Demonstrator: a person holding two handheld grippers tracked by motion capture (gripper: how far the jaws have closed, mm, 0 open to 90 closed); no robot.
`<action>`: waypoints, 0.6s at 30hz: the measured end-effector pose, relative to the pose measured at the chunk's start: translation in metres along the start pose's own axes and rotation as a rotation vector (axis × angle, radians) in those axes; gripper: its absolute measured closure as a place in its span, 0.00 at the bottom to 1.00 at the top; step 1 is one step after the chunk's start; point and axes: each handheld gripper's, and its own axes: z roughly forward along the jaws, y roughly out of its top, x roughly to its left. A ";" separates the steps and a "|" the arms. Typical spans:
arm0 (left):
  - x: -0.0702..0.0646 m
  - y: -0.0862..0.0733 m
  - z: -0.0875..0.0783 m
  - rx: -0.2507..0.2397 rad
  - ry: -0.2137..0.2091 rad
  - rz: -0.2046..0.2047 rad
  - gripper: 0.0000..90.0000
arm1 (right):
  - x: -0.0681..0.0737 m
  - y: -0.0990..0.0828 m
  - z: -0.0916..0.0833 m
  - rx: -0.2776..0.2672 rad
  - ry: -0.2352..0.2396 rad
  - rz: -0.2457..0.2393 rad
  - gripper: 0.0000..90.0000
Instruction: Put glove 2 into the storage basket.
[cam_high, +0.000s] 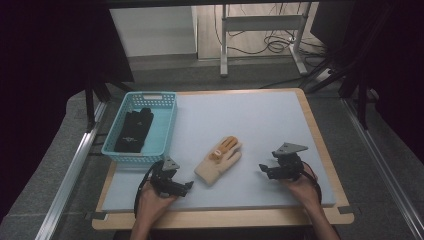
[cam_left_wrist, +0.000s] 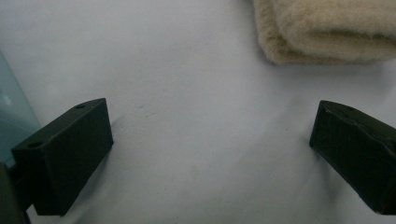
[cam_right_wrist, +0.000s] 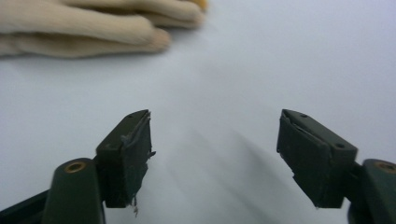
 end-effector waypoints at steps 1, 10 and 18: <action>0.000 0.000 0.000 0.000 0.000 0.000 0.00 | -0.003 -0.003 0.000 0.001 -0.009 0.009 0.26; 0.000 0.000 0.000 -0.001 0.001 0.001 0.00 | -0.013 -0.013 0.003 0.027 -0.025 0.040 0.23; -0.001 0.000 -0.002 -0.006 0.000 0.009 0.01 | -0.013 -0.013 0.003 0.027 -0.026 0.042 0.23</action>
